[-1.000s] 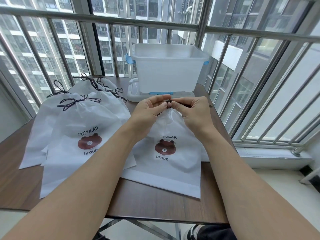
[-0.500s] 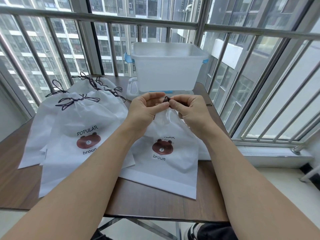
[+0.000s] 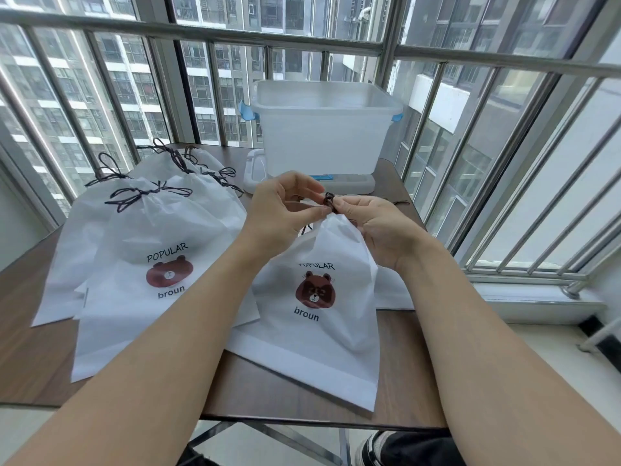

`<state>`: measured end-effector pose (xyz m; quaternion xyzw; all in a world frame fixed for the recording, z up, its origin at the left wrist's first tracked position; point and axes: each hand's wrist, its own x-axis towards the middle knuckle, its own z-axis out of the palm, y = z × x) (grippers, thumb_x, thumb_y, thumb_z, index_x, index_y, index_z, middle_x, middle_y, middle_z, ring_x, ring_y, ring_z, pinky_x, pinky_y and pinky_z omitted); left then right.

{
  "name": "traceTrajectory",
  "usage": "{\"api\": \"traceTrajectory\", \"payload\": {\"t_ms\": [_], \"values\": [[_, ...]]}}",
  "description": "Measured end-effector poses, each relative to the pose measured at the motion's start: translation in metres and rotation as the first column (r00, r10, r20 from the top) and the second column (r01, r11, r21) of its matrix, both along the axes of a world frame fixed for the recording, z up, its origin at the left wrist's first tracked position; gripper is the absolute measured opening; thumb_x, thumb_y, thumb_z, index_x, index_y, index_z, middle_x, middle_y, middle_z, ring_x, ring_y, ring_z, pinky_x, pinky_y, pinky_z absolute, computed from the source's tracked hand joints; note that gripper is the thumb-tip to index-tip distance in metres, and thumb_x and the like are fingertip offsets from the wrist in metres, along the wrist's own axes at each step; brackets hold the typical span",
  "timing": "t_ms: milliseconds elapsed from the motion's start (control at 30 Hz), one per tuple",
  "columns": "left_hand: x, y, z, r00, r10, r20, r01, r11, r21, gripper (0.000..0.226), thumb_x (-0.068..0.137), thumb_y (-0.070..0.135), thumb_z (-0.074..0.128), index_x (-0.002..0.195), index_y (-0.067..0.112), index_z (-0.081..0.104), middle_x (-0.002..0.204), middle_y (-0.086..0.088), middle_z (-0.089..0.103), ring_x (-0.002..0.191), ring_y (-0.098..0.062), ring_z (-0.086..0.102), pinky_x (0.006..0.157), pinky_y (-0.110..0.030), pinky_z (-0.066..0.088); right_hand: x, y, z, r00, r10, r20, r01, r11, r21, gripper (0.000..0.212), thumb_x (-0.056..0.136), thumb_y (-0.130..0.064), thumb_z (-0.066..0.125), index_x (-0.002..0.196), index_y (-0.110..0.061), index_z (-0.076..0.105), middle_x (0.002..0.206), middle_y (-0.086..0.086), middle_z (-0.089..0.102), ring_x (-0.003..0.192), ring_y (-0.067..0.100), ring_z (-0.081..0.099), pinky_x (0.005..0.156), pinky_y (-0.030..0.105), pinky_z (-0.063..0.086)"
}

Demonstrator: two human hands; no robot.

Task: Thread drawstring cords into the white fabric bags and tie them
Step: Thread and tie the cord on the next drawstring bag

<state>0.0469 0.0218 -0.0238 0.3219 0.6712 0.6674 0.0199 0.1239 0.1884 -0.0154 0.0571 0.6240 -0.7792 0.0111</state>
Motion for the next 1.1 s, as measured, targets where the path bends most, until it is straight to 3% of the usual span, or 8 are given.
{"api": "traceTrajectory", "payload": {"t_ms": [100,267,367,433,567,800,967,1100], "values": [[0.003,0.003,-0.001,0.978,0.047,-0.201,-0.059,0.997,-0.054,0.024,0.076,-0.001,0.082,0.093,0.013,0.073,0.092,-0.009,0.073,0.077,-0.016,0.075,0.067,-0.024,0.057,0.002,0.000,0.001,1.000,0.009,0.006,-0.008,0.997,-0.073,0.030,0.102,-0.011,0.054,0.123,0.005,0.067,0.109,0.019,0.070,0.090,0.026,0.069,0.080,0.032,0.059],[0.002,0.003,-0.003,0.885,0.088,-0.458,-0.123,0.991,-0.047,0.020,0.076,0.000,0.082,0.094,0.007,0.079,0.090,-0.003,0.076,0.080,-0.011,0.074,0.078,-0.028,0.061,0.001,0.002,0.002,0.999,0.027,0.033,-0.024,0.996,-0.085,0.034,0.101,-0.012,0.054,0.127,0.006,0.064,0.118,0.022,0.067,0.093,0.025,0.069,0.082,0.031,0.060],[0.001,0.001,-0.003,0.865,0.095,-0.493,-0.147,0.987,-0.068,0.021,0.074,0.001,0.083,0.095,0.006,0.079,0.089,-0.002,0.077,0.079,-0.008,0.074,0.077,-0.026,0.060,0.002,0.001,0.003,0.998,0.029,0.050,-0.024,0.995,-0.100,0.033,0.103,-0.009,0.050,0.127,0.011,0.061,0.099,0.017,0.070,0.069,0.014,0.070,0.061,0.023,0.058],[0.000,0.001,-0.003,0.866,0.087,-0.493,-0.148,0.985,-0.087,0.024,0.072,0.000,0.084,0.095,0.006,0.079,0.089,-0.001,0.076,0.079,-0.008,0.074,0.078,-0.025,0.060,0.002,0.001,0.002,0.998,0.040,0.057,-0.033,0.993,-0.114,0.026,0.104,-0.007,0.047,0.118,0.009,0.062,0.080,0.009,0.071,0.055,0.009,0.066,0.052,0.019,0.054],[0.000,-0.001,-0.002,0.879,0.068,-0.473,-0.140,0.983,-0.117,0.028,0.069,0.000,0.086,0.095,0.006,0.078,0.087,0.002,0.075,0.078,-0.006,0.073,0.077,-0.021,0.059,0.003,0.002,0.001,0.996,0.055,0.076,-0.046,0.992,-0.115,0.024,0.098,-0.011,0.055,0.113,0.002,0.069,0.097,0.013,0.072,0.081,0.019,0.071,0.071,0.026,0.060],[0.006,0.007,-0.004,0.909,0.161,-0.385,-0.180,0.984,-0.014,0.020,0.077,0.000,0.081,0.096,0.001,0.077,0.088,0.004,0.073,0.080,0.001,0.071,0.077,-0.013,0.055,0.000,-0.002,0.003,0.999,-0.010,0.040,0.016,0.985,-0.169,0.021,0.100,-0.011,0.056,0.110,-0.001,0.071,0.098,0.014,0.071,0.088,0.023,0.069,0.082,0.033,0.061],[0.009,0.008,-0.003,0.971,0.113,-0.209,-0.117,0.993,-0.008,0.021,0.077,0.001,0.081,0.097,0.006,0.077,0.089,0.001,0.076,0.082,-0.008,0.075,0.081,-0.021,0.058,0.001,-0.005,0.004,0.998,-0.058,0.024,0.061,0.989,-0.138,0.019,0.101,-0.009,0.055,0.102,-0.001,0.072,0.087,0.011,0.074,0.076,0.020,0.073,0.067,0.030,0.061],[0.013,0.009,-0.002,0.993,0.102,-0.051,-0.100,0.994,0.038,0.024,0.073,0.006,0.086,0.095,0.003,0.077,0.088,-0.005,0.078,0.082,-0.015,0.076,0.081,-0.026,0.059,0.000,-0.005,0.003,0.998,-0.069,-0.011,0.068,0.995,-0.074,0.019,0.101,-0.009,0.056,0.096,-0.003,0.074,0.086,0.011,0.076,0.077,0.020,0.074,0.069,0.029,0.061]]}}
